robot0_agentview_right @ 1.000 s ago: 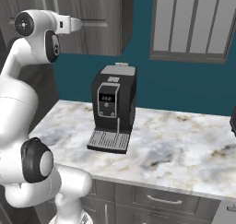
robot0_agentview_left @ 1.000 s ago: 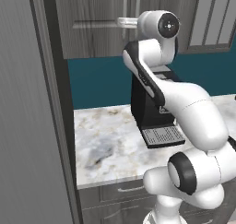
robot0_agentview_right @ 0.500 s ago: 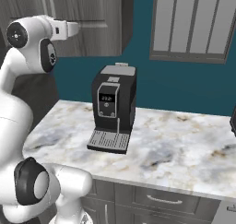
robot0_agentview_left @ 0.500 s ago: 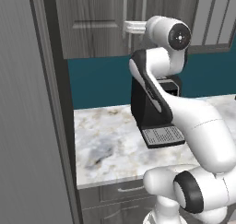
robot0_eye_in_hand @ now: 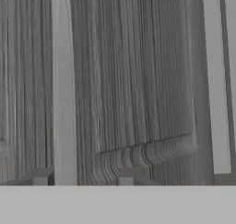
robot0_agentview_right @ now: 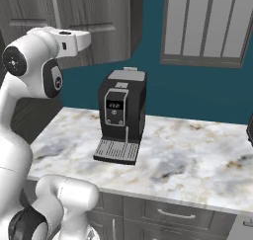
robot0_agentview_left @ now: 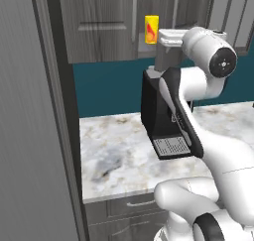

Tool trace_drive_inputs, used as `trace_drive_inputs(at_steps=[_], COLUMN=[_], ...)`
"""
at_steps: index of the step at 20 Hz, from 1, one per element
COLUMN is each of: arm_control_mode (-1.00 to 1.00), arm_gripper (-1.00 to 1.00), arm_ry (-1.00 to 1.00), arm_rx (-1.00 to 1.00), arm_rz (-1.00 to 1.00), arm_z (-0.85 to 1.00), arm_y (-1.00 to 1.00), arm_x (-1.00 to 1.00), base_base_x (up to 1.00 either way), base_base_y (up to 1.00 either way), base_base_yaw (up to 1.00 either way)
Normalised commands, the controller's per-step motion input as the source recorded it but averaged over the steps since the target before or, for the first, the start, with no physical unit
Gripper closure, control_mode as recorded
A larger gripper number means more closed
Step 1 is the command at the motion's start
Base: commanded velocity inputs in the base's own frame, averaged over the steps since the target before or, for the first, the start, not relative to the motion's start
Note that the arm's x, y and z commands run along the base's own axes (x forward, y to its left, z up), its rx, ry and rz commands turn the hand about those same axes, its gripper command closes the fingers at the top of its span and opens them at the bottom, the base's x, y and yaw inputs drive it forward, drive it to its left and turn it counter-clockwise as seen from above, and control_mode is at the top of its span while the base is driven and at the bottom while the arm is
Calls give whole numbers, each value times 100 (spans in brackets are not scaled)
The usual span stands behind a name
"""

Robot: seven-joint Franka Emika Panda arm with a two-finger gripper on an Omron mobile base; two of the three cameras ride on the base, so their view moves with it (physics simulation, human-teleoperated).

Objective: Open the cabinet directly in front. Then move the liquor and the cup to the dining counter with the jar on it.

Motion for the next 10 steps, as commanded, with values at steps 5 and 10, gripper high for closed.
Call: trace_drive_inputs(at_steps=[5, 10], arm_control_mode=[-100, -100], arm_gripper=[100, 100], arm_ry=[0, 0], arm_rx=[0, 0], arm_rz=[-12, -13], arm_z=[30, 23], arm_y=[-100, -100], arm_x=[-78, -51], base_base_x=[0, 0], base_base_y=[0, 0], base_base_yaw=[0, 0])
